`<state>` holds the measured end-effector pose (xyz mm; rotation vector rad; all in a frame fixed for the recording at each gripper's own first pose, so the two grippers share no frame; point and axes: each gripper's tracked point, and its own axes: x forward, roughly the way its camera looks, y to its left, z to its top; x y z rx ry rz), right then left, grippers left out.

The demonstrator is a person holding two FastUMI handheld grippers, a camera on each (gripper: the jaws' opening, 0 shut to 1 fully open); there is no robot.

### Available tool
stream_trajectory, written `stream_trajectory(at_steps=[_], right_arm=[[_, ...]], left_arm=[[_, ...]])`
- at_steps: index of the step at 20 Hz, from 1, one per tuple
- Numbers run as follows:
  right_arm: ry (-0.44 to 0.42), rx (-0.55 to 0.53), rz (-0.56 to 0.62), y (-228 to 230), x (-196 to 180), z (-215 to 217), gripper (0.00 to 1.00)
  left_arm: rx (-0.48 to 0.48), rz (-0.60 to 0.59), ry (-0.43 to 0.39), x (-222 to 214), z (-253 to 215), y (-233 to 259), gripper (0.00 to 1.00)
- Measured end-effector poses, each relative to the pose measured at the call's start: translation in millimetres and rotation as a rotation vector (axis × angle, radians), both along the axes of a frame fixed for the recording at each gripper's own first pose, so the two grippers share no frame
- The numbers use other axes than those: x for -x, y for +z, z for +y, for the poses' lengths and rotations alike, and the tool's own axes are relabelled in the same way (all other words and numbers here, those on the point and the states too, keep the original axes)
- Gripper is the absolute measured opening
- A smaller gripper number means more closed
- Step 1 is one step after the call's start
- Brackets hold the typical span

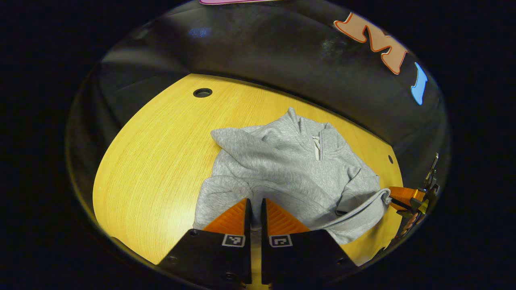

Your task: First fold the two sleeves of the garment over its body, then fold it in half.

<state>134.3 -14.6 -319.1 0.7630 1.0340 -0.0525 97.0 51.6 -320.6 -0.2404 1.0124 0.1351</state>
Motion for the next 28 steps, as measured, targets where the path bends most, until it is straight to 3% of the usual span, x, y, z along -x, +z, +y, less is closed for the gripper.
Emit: stream_trajectory(at_steps=[1,2,4,5,9,15,20,22,28], right_arm=[[-0.004,0.004,-0.032,7,-7,-2,0.41],[-0.007,0.024,-0.064,14,-11,-4,0.59],[0.006,0.122,-0.129,26,-16,-21,0.96],[0.017,0.162,-0.164,34,-18,-28,0.96],[0.061,0.316,-0.363,85,-12,-36,0.96],[0.127,0.537,-0.724,182,24,-20,0.96],[0.145,0.623,-0.748,195,73,-30,0.96],[0.153,0.645,-0.742,192,88,-30,0.95],[0.17,0.608,-0.734,190,86,-17,0.96]], left_arm=[[-0.015,-0.029,0.008,-5,3,4,0.2],[-0.028,-0.064,0.016,-10,5,9,0.35],[-0.051,-0.129,0.018,-20,12,20,0.77],[-0.079,-0.159,0.023,-19,15,34,0.98],[-0.156,-0.317,0.012,-24,23,84,0.97],[-0.359,-0.592,-0.071,1,26,179,0.96],[-0.421,-0.699,-0.062,38,20,215,0.95],[-0.435,-0.716,-0.096,47,18,218,0.95],[-0.466,-0.674,-0.162,47,12,211,0.97]])
